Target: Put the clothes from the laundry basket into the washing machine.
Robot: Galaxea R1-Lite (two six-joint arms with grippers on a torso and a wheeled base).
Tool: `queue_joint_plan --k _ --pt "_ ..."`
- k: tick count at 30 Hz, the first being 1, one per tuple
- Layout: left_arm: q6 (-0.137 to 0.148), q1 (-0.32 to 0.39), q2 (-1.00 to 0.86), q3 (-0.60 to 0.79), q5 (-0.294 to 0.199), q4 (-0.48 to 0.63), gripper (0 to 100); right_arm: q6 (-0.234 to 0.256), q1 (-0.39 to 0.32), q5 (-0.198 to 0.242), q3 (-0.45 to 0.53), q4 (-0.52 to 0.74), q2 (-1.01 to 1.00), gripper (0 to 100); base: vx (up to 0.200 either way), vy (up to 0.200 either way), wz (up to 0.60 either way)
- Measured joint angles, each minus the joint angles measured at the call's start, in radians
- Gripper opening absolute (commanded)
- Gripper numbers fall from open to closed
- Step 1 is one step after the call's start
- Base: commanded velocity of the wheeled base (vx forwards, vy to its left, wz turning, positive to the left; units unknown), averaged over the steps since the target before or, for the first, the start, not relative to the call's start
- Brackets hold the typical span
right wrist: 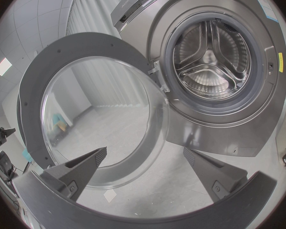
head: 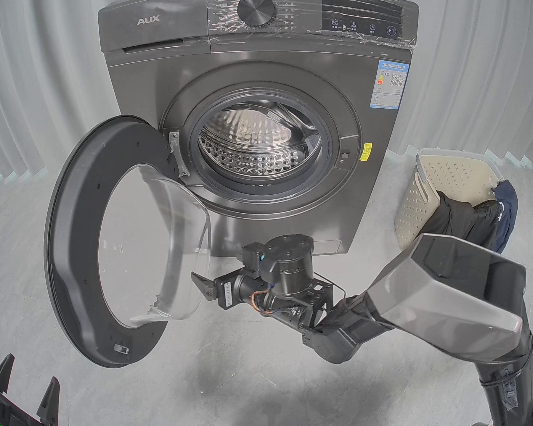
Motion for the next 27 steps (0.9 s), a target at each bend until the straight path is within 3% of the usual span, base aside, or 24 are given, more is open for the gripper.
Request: queue_joint_plan --k 13,19,27 --pt "0.0 0.0 0.0 0.0 0.0 0.0 100 0.041 0.063 -0.08 -0.295 0.032 0.158 100 0.0 0.0 0.0" --pt "0.0 0.0 0.0 0.0 0.0 0.0 100 0.047 0.05 -0.097 -0.29 0.032 0.156 100 0.0 0.0 0.0" --pt "0.0 0.0 0.0 0.0 0.0 0.0 100 0.039 0.017 -0.098 -0.13 0.025 0.071 100 0.0 0.0 0.0"
